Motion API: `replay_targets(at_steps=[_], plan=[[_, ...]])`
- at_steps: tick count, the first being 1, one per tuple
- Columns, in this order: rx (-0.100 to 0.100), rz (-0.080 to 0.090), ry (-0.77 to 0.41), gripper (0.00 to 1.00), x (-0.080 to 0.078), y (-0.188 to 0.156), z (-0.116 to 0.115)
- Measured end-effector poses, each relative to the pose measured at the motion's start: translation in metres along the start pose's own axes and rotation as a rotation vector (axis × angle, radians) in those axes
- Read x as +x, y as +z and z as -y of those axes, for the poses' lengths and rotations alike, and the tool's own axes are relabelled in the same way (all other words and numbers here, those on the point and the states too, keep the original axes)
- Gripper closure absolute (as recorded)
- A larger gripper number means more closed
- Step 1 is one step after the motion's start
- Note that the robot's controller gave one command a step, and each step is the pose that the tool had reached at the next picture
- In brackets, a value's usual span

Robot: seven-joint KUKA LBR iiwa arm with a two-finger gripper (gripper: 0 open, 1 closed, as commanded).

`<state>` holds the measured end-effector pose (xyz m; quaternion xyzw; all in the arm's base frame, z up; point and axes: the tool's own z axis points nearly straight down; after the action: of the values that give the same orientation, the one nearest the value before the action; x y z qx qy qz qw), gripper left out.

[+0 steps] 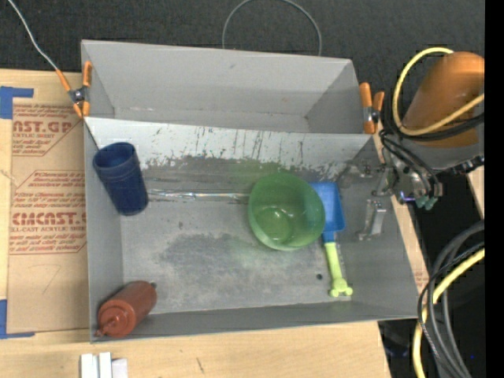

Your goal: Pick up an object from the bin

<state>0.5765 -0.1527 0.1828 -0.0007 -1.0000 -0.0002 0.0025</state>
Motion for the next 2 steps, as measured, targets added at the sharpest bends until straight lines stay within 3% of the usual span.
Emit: replay_targets(at_steps=[1,2], plan=[[0.001,0.008,-0.002,0.00,-0.002,-0.004,-0.001],[-0.005,-0.004,0.006,0.00,0.028,0.039,-0.067]])
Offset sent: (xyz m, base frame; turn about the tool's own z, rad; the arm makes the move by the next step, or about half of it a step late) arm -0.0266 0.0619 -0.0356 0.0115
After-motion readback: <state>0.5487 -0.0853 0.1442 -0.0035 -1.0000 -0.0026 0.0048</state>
